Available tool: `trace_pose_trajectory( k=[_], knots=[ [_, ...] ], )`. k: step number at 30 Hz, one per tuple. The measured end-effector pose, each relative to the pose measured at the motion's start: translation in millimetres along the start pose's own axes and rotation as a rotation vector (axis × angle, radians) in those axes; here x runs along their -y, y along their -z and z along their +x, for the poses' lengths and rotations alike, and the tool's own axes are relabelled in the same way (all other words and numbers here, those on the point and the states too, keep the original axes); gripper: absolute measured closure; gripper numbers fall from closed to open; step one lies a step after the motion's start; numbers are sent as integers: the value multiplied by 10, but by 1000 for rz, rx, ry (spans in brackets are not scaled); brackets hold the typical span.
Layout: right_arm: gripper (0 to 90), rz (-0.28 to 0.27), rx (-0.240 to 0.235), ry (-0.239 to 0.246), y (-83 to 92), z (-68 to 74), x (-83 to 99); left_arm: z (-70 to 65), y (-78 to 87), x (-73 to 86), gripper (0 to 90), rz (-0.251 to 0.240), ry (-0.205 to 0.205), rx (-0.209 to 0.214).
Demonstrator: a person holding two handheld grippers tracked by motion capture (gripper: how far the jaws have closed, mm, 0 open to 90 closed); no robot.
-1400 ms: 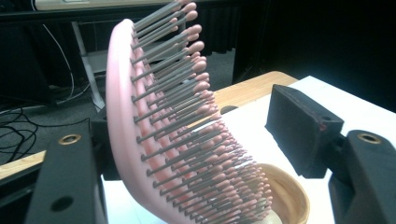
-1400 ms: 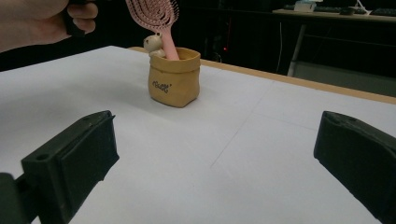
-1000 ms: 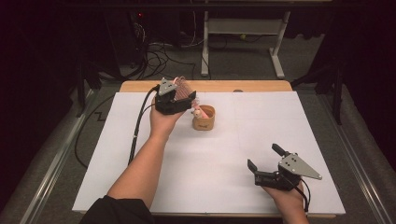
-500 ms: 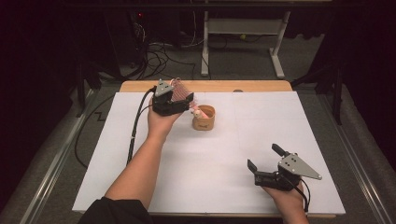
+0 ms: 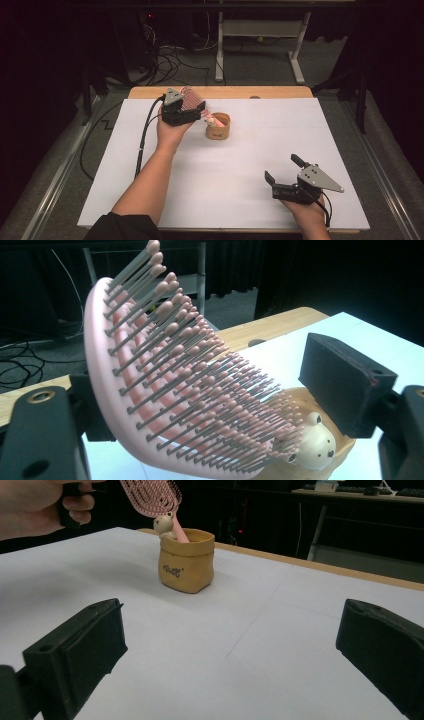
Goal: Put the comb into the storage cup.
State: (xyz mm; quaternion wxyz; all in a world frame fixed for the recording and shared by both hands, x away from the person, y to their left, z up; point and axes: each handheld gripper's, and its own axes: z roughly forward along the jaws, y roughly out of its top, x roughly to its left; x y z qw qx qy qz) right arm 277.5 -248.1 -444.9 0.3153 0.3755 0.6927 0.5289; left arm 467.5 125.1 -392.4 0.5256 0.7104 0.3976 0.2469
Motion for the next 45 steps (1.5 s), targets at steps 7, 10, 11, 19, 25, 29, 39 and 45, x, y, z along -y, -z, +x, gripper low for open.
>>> trace_pose_trajectory(
  k=[7, 10, 11, 19, 25, 29, 39, 45],
  knots=[
    [1, 4, -2, -2, -3, 2, 3, 19, 9, 6, 182, 6, 0, -2],
    [1, 3, -3, -1, -6, 1, 4, 21, 13, 7, 178, 7, -3, -1],
    [1, 4, -3, -2, -7, 1, 5, 21, 13, 8, 176, 8, -5, -3],
    [1, 6, -3, -3, -11, 2, 7, 44, 44, -3, 161, 6, -5, -6],
    [1, 6, -3, -7, -17, 1, 11, 57, 81, -22, 145, -8, -2, -9],
    [1, 7, -3, -5, -21, 1, 12, 73, 104, -30, 122, -7, 1, -5],
    [1, 10, -3, -5, -23, 8, 13, 84, 177, -9, 16, -14, 4, -4],
    [1, 13, -2, 0, -25, 20, 11, 119, 254, 32, 0, -15, 10, 12]
  ],
)
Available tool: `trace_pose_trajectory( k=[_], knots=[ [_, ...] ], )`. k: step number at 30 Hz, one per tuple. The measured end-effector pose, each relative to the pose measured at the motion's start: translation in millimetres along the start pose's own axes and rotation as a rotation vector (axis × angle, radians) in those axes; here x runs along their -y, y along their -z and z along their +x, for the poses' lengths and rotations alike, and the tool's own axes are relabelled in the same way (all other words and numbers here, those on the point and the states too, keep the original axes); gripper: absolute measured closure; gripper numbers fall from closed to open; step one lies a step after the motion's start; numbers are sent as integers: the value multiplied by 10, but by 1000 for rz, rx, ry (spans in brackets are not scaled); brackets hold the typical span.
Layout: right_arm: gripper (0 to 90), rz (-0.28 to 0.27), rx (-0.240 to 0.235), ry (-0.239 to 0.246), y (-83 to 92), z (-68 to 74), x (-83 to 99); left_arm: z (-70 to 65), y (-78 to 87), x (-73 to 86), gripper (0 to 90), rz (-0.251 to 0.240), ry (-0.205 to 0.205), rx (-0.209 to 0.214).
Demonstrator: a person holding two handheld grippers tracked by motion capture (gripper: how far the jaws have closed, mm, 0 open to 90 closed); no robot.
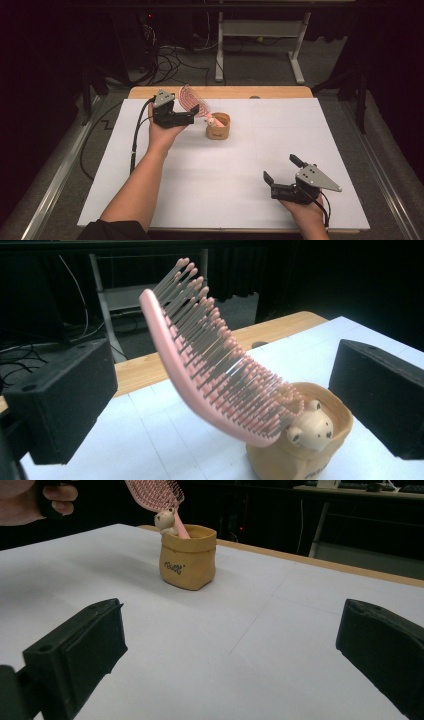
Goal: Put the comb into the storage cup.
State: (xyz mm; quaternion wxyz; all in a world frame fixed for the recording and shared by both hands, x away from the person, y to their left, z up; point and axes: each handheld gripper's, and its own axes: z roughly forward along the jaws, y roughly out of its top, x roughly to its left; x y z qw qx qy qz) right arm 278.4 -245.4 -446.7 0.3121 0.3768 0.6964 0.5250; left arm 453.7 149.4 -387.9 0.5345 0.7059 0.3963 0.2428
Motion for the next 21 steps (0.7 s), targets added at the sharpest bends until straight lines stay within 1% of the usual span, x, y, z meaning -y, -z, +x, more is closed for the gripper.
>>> trace_pose_trajectory(
  k=[4, 9, 13, 15, 18, 21],
  knots=[
    [1, 0, 1, 1, 3, 5, 4, 31, 82, 22, 0, -6, 3, -5],
    [1, 1, 3, 3, 6, 4, 6, 41, 162, 69, 0, -8, -11, -5],
    [1, 3, 3, -3, 6, 5, 8, 65, 222, 119, 0, -15, -5, -4],
    [1, 4, 2, -2, 7, 5, 9, 73, 250, 147, 0, -20, 5, -1],
    [1, 3, 3, -3, 9, 1, 11, 72, 280, 191, 0, -20, 3, 0],
    [1, 3, 5, -5, 12, -6, 13, 80, 302, 259, 0, -18, 13, 5]
  ],
)
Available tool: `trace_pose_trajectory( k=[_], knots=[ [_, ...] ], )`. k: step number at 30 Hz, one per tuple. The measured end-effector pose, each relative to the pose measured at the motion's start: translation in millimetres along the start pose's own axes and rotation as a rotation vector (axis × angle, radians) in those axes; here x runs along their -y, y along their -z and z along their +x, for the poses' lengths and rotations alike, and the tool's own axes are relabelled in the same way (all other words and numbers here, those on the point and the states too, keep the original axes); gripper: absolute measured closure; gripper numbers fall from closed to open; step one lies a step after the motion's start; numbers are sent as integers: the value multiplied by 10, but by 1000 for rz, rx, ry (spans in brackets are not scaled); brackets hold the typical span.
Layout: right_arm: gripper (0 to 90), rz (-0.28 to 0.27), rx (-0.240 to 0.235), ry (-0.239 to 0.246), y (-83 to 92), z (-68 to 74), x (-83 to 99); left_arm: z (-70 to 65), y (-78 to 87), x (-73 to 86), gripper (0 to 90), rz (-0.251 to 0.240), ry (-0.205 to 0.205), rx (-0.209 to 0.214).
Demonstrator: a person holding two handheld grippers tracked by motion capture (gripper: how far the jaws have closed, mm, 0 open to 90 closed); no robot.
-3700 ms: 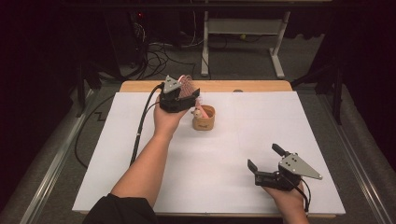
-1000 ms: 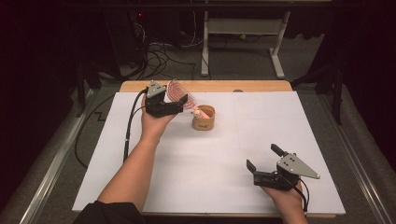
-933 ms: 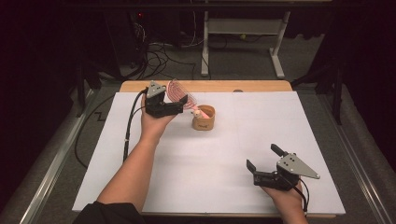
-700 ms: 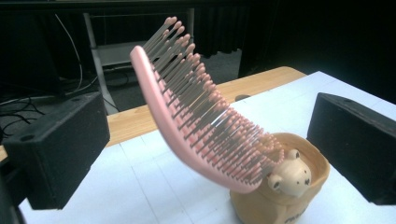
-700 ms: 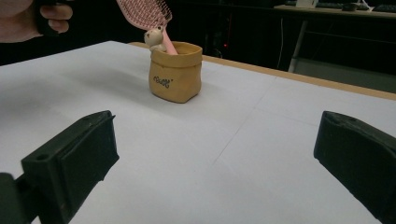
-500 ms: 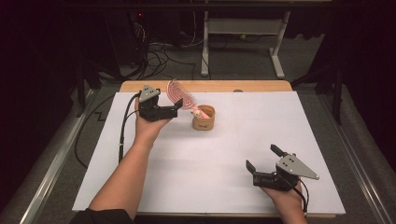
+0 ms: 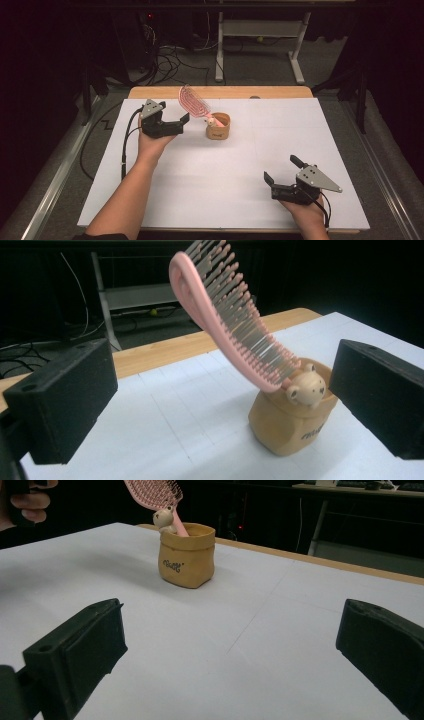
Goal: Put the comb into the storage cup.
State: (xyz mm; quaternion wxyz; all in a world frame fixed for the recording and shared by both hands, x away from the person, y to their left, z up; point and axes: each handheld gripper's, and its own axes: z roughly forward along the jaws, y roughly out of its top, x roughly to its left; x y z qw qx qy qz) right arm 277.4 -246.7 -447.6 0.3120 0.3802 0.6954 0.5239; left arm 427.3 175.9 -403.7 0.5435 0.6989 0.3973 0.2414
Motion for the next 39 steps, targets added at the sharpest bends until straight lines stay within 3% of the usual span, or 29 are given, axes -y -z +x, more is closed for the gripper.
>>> trace_pose_trajectory(
  k=[8, 18, 25, 39],
  knots=[
    [1, 1, 4, -3, 12, -18, 2, -7, 77, 179, 0, 2, 16, 25],
    [1, 1, 7, -12, 26, -39, 15, -79, 269, 374, 0, -3, -4, 28],
    [1, 7, 12, -15, 29, -58, 28, -91, 435, 485, 0, 1, -27, 18],
    [1, 4, 24, -19, 42, -71, 49, -157, 825, 686, 0, -7, -20, 38]
  ],
)
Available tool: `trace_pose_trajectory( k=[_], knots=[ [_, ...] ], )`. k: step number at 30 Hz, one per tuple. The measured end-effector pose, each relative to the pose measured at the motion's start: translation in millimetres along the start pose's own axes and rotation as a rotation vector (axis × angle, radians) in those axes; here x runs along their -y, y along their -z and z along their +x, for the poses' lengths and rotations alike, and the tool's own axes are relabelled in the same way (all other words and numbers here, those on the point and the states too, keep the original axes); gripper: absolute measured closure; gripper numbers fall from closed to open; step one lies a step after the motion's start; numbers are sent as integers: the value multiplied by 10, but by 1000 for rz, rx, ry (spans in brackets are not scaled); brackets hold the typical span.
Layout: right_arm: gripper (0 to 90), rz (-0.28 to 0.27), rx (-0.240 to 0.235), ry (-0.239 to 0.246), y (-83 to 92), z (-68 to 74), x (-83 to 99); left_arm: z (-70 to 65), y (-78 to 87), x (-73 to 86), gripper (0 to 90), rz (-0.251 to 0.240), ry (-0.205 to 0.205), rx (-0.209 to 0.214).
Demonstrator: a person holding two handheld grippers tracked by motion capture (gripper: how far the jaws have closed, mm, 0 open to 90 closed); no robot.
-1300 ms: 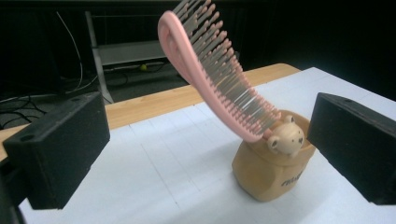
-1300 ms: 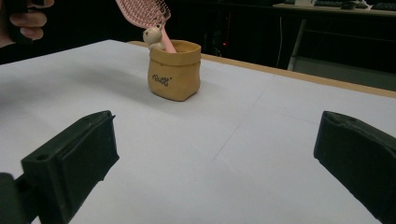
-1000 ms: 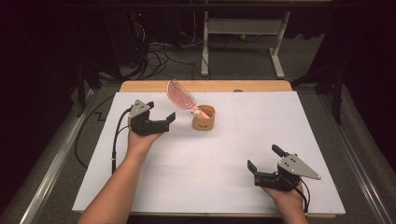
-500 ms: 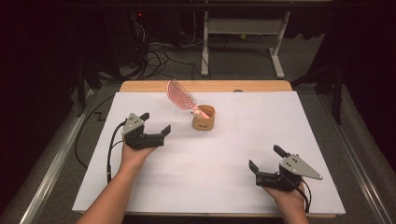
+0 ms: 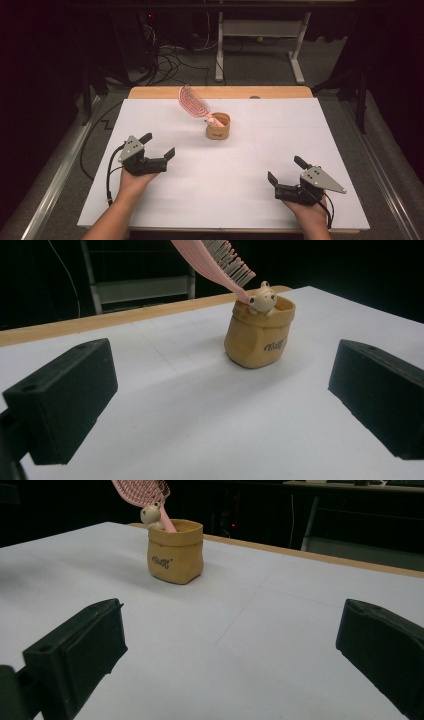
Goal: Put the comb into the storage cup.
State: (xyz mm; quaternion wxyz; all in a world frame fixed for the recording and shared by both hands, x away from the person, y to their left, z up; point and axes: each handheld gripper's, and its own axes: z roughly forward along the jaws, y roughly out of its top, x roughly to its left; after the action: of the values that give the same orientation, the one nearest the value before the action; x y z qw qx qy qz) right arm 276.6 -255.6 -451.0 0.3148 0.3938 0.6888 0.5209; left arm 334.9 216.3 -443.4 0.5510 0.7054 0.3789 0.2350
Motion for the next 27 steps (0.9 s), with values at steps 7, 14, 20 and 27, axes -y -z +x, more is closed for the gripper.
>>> trace_pose_trajectory(
  k=[7, 14, 20, 27],
  knots=[
    [1, 0, 0, 5, 1, 5, -1, -37, 230, 96, 0, 14, -13, -8],
    [1, 5, -3, 15, -16, 33, 2, -70, 359, 174, 0, 20, -21, -5],
    [1, 5, -1, 14, -16, 36, 6, -132, 430, 238, 0, 30, -32, 8],
    [1, 5, 1, 18, -11, 42, 8, -176, 561, 253, 0, -23, -42, 11]
  ],
)
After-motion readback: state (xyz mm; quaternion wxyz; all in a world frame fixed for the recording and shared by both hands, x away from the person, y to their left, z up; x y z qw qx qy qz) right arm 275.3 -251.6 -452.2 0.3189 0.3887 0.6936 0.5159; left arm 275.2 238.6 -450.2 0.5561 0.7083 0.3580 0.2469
